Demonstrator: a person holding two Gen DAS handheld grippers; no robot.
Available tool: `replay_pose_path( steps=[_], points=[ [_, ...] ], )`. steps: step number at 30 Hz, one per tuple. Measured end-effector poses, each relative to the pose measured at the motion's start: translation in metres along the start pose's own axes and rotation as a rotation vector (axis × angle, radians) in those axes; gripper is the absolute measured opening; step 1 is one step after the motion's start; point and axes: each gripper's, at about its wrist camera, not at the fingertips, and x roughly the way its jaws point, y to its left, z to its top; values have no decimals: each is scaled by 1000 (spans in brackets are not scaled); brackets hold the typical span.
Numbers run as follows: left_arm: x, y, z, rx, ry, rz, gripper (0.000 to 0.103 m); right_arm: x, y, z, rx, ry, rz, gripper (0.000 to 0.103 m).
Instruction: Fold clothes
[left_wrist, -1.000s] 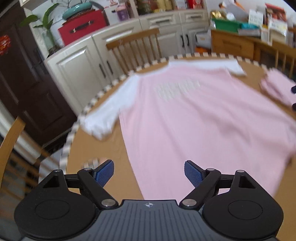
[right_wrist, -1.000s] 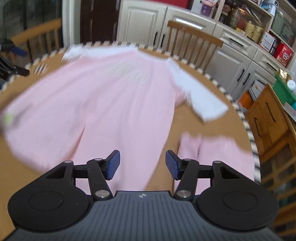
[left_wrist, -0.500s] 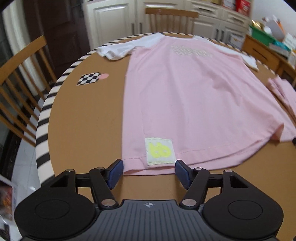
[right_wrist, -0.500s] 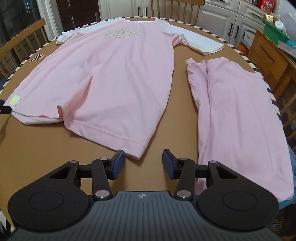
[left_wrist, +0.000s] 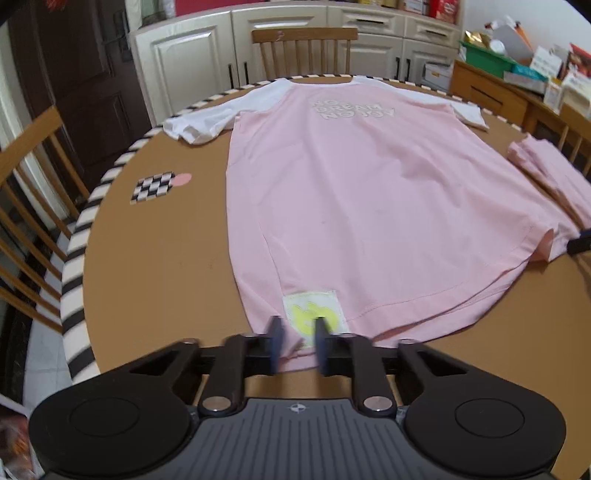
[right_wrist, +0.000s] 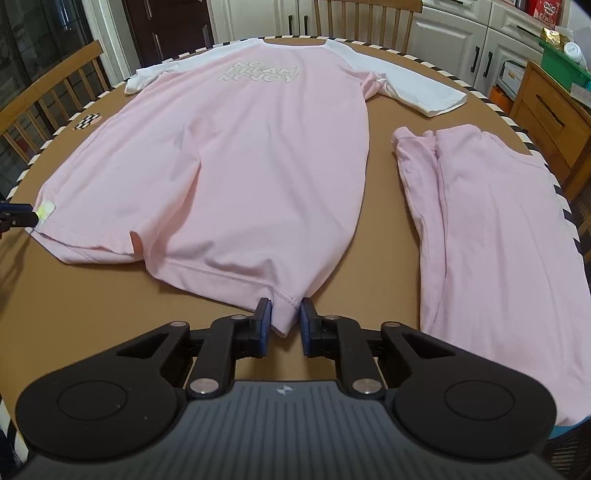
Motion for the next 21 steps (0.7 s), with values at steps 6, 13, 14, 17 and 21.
replay_pose_path(
  steps=[6,13,14,17,21],
  points=[
    [1,-2,4,17,9,44,4,-10,2,6,-8,-26,7,14],
    [-20,-16,1,150,-49,35,39,-20,-3,13,21,-43,22,11],
    [-22,-24,-1,221,-60,42,39,-21,-4,14,29,-44,30,11],
    [-19,-51,-8,410,-66,44,39,-22,-6,16,47,-47,51,10],
    [-8,-82,-15,595,-74,70,42,-24,-10,19,74,-56,67,7]
  ],
)
